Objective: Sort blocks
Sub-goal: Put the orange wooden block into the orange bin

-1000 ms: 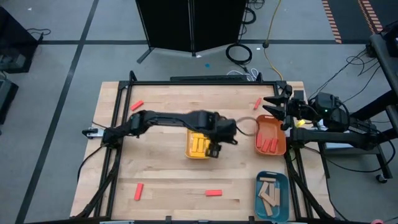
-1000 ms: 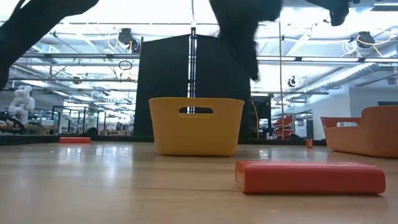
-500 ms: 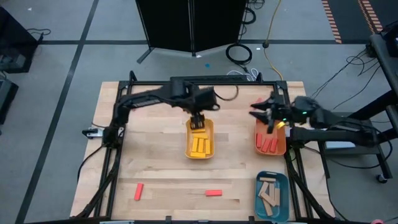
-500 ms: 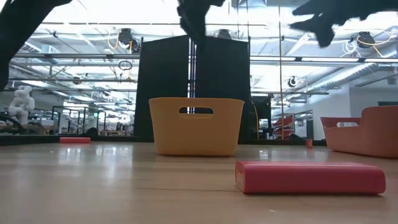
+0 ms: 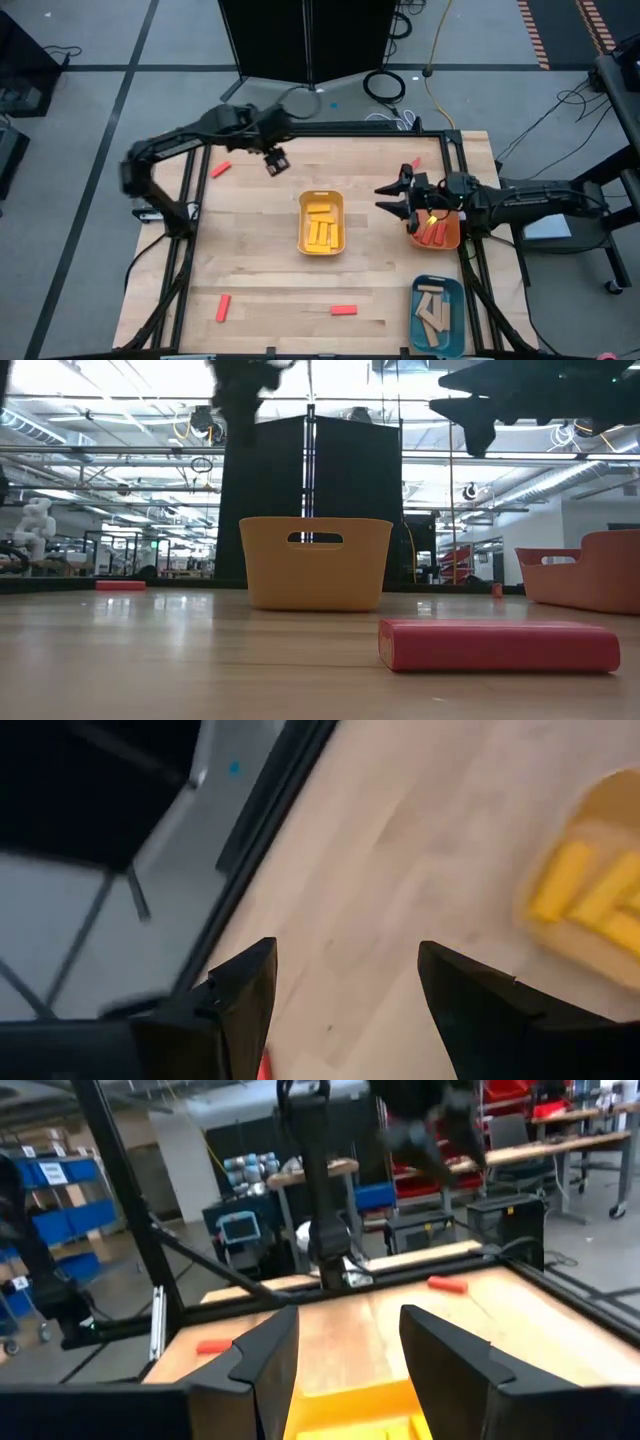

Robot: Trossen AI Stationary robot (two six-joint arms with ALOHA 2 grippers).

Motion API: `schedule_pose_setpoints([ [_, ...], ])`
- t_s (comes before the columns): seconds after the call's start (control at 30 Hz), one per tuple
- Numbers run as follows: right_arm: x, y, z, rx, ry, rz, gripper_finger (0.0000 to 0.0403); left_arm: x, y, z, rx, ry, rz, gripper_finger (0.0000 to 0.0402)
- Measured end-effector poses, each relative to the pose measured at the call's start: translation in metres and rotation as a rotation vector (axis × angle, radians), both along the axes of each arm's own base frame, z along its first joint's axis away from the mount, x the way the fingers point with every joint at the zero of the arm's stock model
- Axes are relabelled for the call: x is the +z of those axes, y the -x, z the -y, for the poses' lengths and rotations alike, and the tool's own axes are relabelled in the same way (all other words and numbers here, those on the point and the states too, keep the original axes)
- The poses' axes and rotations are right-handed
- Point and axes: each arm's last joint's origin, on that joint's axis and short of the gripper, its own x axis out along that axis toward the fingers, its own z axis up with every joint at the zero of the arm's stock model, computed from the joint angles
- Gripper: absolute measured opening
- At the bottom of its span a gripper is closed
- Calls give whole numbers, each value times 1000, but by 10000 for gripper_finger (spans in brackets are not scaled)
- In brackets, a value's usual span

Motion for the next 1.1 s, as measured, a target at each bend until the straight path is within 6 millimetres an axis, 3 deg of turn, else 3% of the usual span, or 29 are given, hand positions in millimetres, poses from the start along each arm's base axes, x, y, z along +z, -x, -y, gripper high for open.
schedule_pose_setpoints([
  [0.23, 0, -6, 0, -2, 28, 29, 169, -91, 87, -15, 386, 98, -23, 239],
  [0.37, 1, -5, 0, -4, 50, 38, 169, -135, 121, -18, 592, 173, -117, 239],
  [0.53, 2, -5, 0, -4, 51, 46, 169, -168, 133, -36, 687, 200, -163, 239],
  [0.87, 2, -5, 0, -3, 39, 45, 169, -214, 139, -77, 519, 315, -356, 239],
  [1.1, 2, -5, 0, -4, 46, 43, 169, -222, 151, -95, 457, 403, -345, 239],
])
